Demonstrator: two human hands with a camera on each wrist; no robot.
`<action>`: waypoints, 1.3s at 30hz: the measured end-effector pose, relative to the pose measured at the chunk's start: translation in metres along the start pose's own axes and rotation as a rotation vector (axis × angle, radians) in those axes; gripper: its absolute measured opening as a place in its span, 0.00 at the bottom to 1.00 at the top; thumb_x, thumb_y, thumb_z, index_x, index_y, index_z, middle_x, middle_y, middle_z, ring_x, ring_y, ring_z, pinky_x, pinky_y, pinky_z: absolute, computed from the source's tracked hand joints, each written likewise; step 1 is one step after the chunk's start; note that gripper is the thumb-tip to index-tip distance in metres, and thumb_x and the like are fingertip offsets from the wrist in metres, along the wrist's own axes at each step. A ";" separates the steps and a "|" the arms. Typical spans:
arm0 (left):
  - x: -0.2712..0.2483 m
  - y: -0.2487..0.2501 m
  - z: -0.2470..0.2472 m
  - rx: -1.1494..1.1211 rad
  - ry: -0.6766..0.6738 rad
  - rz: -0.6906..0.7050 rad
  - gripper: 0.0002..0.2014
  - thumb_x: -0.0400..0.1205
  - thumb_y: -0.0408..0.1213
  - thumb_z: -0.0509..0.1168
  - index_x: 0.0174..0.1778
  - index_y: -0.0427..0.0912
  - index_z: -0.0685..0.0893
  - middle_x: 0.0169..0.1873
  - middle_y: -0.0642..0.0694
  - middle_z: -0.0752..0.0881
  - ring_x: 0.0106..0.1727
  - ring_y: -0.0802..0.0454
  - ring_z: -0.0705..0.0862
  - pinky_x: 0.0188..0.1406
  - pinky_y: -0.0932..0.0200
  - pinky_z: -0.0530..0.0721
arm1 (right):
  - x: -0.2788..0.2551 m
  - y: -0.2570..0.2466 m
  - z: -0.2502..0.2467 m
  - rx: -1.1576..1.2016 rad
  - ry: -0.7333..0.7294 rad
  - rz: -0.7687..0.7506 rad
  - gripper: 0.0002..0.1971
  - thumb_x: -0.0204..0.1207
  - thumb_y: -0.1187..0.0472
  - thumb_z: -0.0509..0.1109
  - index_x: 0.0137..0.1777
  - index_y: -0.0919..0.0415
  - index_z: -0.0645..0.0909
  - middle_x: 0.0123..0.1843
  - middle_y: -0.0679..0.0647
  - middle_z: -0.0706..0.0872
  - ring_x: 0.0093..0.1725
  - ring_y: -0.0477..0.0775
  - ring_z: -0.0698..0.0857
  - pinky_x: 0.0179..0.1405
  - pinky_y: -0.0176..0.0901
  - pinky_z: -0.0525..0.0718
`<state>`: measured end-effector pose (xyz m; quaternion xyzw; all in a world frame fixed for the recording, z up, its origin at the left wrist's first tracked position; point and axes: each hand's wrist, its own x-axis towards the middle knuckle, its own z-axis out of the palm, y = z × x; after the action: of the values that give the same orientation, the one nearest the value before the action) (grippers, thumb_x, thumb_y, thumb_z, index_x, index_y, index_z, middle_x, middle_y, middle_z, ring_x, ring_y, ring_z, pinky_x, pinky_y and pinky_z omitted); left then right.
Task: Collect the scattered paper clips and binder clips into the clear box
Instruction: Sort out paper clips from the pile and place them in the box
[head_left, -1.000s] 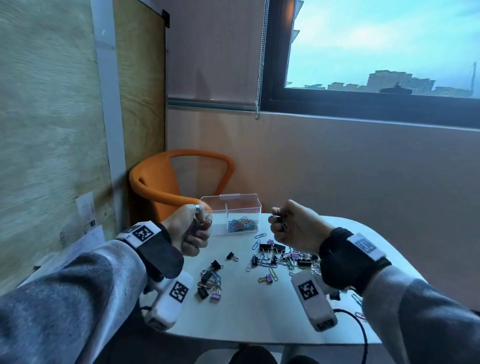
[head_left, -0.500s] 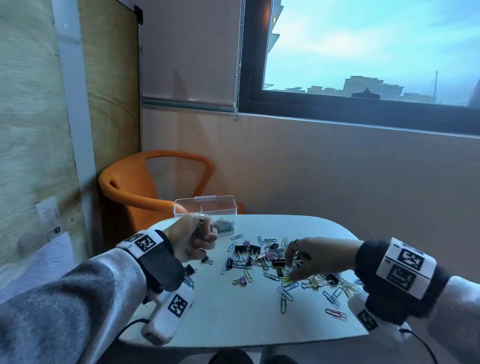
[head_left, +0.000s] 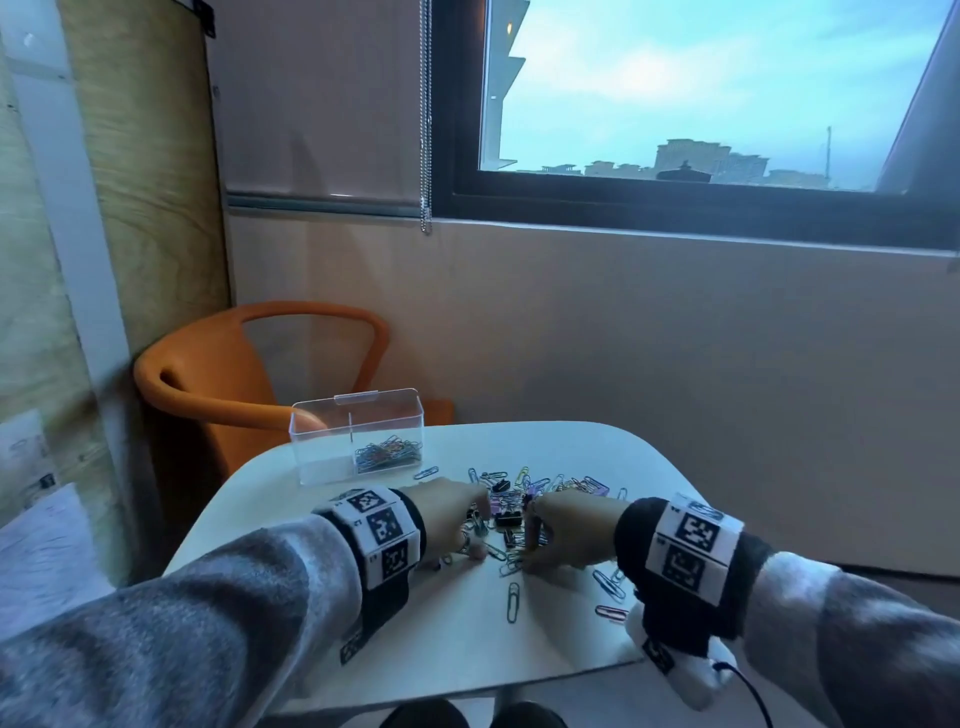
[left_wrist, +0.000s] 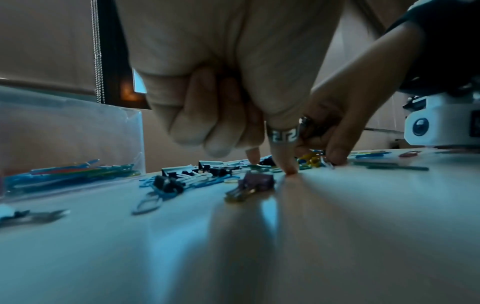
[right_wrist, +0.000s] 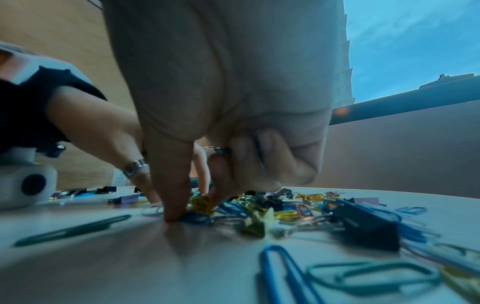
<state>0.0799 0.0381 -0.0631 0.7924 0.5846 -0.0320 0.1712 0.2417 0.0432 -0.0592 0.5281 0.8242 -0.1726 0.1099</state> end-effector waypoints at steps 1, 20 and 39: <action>0.003 0.000 0.000 0.024 -0.006 -0.001 0.21 0.78 0.47 0.68 0.65 0.47 0.76 0.61 0.43 0.83 0.60 0.45 0.82 0.49 0.60 0.74 | 0.000 -0.001 0.000 -0.004 -0.002 -0.006 0.11 0.77 0.50 0.68 0.48 0.58 0.83 0.36 0.52 0.82 0.25 0.43 0.75 0.24 0.32 0.73; 0.009 -0.015 -0.009 0.016 -0.021 0.031 0.09 0.84 0.42 0.59 0.40 0.42 0.73 0.38 0.43 0.76 0.35 0.47 0.72 0.29 0.61 0.67 | 0.007 -0.012 -0.006 -0.109 0.008 -0.021 0.11 0.80 0.60 0.61 0.36 0.60 0.74 0.31 0.55 0.75 0.30 0.54 0.71 0.26 0.38 0.67; 0.022 -0.004 -0.007 0.194 -0.008 0.174 0.13 0.81 0.35 0.64 0.58 0.37 0.86 0.59 0.42 0.86 0.60 0.46 0.83 0.51 0.59 0.79 | 0.059 -0.053 -0.095 -0.081 0.315 -0.039 0.12 0.81 0.60 0.60 0.49 0.69 0.80 0.43 0.58 0.78 0.41 0.55 0.74 0.43 0.41 0.73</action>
<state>0.0824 0.0615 -0.0632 0.8529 0.5070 -0.0767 0.0983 0.1696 0.1101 0.0154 0.5276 0.8476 -0.0564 -0.0030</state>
